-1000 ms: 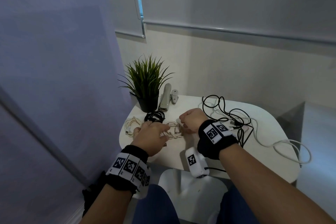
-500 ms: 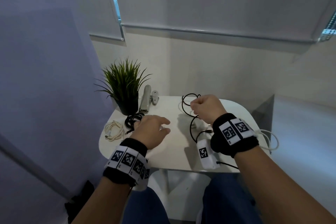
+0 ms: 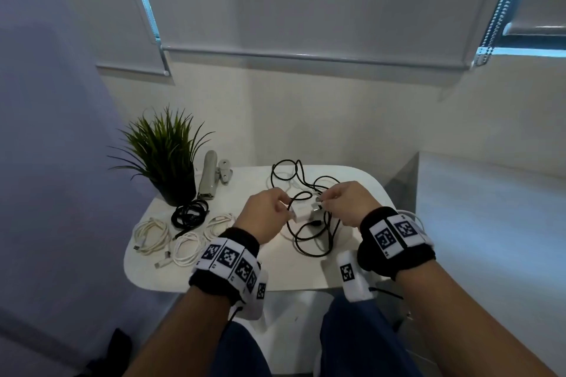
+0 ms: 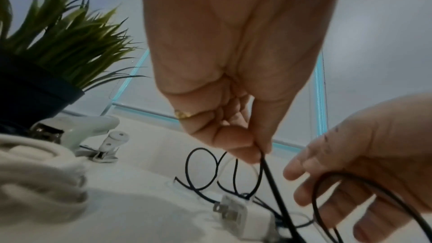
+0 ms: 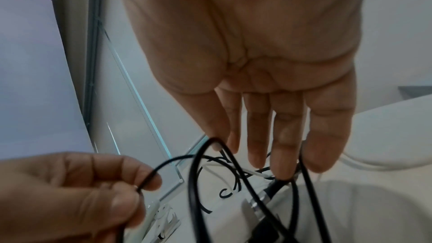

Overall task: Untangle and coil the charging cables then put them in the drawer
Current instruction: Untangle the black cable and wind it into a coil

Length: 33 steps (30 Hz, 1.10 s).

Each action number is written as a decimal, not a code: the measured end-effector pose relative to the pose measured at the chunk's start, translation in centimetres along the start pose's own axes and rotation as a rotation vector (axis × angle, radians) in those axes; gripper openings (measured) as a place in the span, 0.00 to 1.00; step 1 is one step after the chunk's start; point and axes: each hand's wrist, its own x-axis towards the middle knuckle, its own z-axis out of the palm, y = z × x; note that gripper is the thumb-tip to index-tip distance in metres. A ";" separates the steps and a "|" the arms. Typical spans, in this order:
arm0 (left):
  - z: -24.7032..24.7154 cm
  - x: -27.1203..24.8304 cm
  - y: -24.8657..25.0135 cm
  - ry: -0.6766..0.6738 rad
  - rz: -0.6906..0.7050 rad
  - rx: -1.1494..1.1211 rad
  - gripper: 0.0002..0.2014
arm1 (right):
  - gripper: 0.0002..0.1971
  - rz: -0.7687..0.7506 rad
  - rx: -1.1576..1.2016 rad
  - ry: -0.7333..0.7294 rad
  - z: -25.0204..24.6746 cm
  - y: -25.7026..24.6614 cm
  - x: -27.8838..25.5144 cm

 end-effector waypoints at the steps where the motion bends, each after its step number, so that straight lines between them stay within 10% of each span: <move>1: -0.1 0.3 0.1 0.046 0.013 -0.030 0.09 | 0.09 0.005 0.005 -0.015 0.0 0.1 0.1; 13: -6.1 -0.2 3.7 0.510 0.349 -0.655 0.10 | 0.14 -0.011 0.109 0.079 -0.2 0.3 0.7; 17: -7.0 -1.0 4.4 0.546 0.439 -0.689 0.10 | 0.25 -0.079 0.084 -0.006 0.4 -0.2 1.1; 22: -7.2 -1.2 4.0 0.541 0.430 -0.674 0.11 | 0.05 -0.209 0.165 -0.009 0.6 -1.0 0.9; 29: -7.0 -1.5 3.1 0.522 0.413 -0.719 0.10 | 0.15 -0.218 0.086 -0.116 0.0 -0.5 1.1; 33: -7.2 -1.9 3.8 0.525 0.438 -0.752 0.10 | 0.04 -0.299 0.093 -0.120 0.5 -1.3 0.9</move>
